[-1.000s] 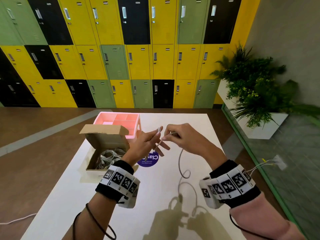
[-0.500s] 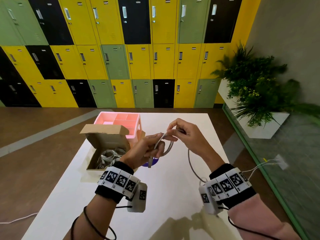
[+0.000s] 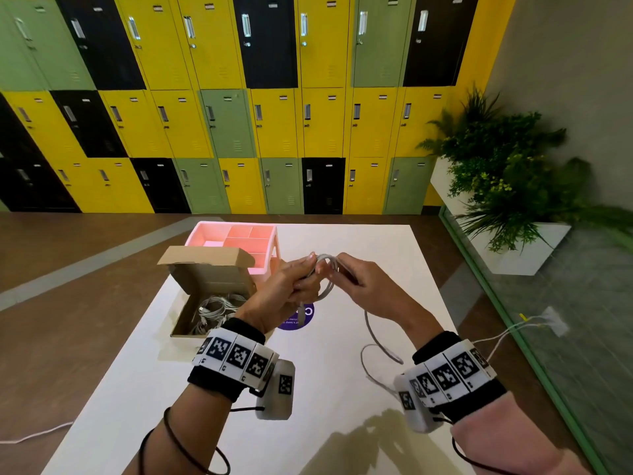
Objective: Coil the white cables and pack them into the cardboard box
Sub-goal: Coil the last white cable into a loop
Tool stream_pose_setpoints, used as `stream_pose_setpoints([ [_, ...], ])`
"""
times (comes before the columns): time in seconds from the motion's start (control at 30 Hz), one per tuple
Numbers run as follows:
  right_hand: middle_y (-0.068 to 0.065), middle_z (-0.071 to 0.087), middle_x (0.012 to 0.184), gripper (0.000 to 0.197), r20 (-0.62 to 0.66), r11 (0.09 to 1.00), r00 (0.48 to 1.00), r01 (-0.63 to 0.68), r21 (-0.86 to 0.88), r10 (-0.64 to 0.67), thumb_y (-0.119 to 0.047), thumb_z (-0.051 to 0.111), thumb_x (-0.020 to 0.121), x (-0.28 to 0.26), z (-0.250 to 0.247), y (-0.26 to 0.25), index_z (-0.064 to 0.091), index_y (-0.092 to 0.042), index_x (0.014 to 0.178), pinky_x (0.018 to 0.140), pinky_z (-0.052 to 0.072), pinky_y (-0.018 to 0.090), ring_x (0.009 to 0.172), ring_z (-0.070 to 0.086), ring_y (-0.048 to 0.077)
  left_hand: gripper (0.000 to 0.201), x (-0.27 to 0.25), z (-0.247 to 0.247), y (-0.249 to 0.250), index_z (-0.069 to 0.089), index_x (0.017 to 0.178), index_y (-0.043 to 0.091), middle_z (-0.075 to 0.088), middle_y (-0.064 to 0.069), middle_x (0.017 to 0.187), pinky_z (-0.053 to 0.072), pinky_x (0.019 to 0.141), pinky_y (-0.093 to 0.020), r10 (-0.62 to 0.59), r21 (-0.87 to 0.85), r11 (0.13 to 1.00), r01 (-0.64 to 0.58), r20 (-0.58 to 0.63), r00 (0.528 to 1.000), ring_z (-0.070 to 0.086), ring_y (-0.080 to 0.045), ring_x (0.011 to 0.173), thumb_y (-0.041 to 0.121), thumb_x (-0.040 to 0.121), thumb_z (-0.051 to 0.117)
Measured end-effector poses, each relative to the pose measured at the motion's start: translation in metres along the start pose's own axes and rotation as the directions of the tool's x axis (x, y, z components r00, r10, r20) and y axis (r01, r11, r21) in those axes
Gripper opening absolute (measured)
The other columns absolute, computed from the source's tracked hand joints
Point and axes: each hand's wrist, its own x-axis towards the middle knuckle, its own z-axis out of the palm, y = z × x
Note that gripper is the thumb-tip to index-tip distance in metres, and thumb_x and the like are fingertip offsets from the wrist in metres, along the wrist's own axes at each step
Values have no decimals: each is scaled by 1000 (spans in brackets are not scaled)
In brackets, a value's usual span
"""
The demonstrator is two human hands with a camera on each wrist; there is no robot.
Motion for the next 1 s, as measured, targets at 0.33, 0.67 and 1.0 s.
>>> stream_pose_setpoints([
  [0.33, -1, 62, 61, 28, -59, 995, 993, -98, 24, 99, -22, 43, 101, 8, 4, 5, 54, -19, 76, 52, 36, 12, 48, 52, -3, 34, -1, 14, -1, 49, 92, 7, 32, 8, 53, 37, 56, -15, 3, 76, 997, 3, -75, 997, 29, -4, 44, 20, 105, 21],
  [0.67, -4, 55, 64, 30, -11, 984, 990, -135, 112, 137, -33, 35, 103, 10, 11, 4, 53, -24, 81, 57, 35, 18, 53, 44, 0, 33, 2, 5, -4, 50, 88, 8, 36, 9, 49, 29, 45, -13, 49, -37, 998, -53, -88, 995, 26, -1, 38, 24, 105, 25],
  [1.0, -14, 45, 65, 26, -57, 937, 947, -321, -136, 316, -17, 32, 102, 0, 35, 12, 56, -13, 94, 56, 37, 17, 64, 48, 11, 42, 7, -5, -2, 46, 124, -13, 49, 2, 57, 44, 54, -14, 167, -11, 985, -172, -186, 968, 44, -3, 46, 19, 105, 27],
])
